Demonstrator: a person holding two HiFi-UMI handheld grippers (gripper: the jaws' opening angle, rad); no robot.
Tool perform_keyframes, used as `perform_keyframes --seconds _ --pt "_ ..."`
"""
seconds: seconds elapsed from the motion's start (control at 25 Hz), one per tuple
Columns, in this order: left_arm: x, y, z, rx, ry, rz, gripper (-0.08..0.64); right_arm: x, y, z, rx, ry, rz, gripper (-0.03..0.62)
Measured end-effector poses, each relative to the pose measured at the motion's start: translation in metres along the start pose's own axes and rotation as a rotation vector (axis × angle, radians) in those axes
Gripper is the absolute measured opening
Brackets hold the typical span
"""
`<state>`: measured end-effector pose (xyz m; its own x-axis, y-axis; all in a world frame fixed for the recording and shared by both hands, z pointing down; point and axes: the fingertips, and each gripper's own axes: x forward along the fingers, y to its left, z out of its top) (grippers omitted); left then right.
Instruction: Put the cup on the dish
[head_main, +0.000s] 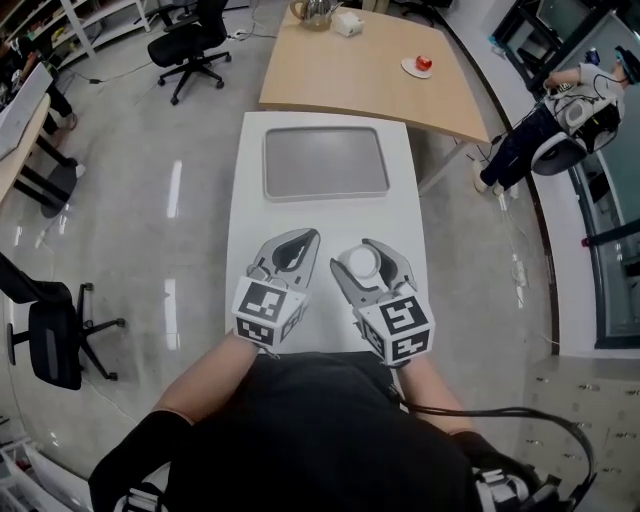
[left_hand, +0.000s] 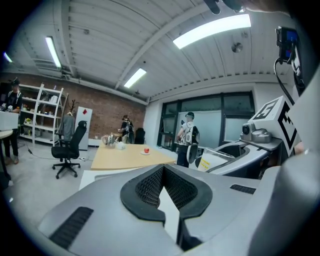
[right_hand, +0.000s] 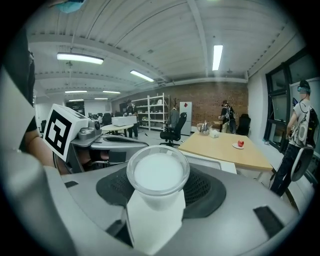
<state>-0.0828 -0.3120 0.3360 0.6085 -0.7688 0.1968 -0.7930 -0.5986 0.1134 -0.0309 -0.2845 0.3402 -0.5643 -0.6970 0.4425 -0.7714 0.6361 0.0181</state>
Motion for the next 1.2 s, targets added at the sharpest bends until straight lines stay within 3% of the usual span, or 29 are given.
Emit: perform_keyframes --seconds 0.56,1.2 --pt "0.099 0.073 0.016 -0.009 -0.037 0.026 0.006 0.084 -0.084 0.031 -0.021 -0.033 0.009 0.247" --pt "0.222 0.164 -0.054 -0.096 0.045 0.100 0.006 0.229 -0.167 -0.007 -0.024 0.070 0.025 0.247"
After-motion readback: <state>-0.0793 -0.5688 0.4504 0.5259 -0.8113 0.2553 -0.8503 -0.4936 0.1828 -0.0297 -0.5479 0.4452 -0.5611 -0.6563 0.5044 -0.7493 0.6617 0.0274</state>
